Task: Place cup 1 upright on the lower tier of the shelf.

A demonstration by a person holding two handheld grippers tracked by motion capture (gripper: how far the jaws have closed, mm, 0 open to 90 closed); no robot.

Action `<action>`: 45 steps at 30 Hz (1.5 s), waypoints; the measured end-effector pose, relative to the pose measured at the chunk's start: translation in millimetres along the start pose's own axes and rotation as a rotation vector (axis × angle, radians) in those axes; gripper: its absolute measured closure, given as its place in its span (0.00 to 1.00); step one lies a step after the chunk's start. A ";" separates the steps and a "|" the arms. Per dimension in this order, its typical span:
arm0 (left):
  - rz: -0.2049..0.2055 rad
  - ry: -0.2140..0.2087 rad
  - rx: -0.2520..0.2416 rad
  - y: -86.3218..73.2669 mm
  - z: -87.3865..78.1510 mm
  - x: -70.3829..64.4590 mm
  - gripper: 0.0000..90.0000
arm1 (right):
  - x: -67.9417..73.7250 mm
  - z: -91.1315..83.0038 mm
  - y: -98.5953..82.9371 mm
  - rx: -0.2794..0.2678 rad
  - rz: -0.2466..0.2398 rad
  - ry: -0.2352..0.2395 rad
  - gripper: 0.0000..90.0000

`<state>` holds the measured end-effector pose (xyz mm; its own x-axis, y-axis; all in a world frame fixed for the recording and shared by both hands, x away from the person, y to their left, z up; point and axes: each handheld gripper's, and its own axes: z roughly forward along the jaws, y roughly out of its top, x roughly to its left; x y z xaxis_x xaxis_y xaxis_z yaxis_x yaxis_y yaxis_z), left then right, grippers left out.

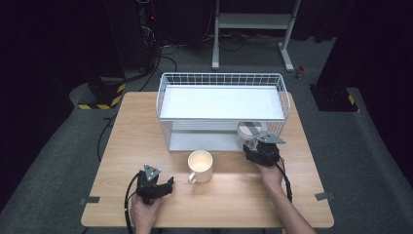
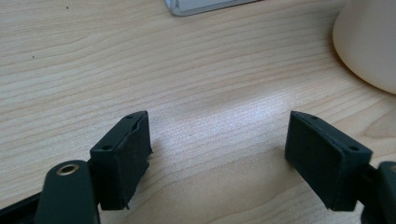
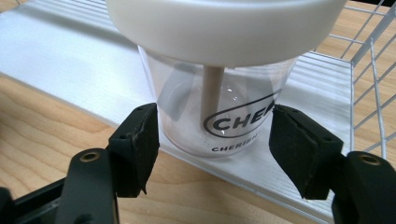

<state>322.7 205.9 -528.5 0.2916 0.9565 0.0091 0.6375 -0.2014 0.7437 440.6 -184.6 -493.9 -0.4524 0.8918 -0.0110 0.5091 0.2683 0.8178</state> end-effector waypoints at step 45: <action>-0.007 -0.005 0.001 0.5 0.6 0.8 0.25 | -6.5 40.9 16.4 0.020 0.070 -0.061 0.57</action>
<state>323.8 206.4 -528.5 0.2907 0.9568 0.0003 0.6401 -0.1948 0.7432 481.8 -171.1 -503.9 -0.3697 0.9291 0.0106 0.5526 0.2106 0.8064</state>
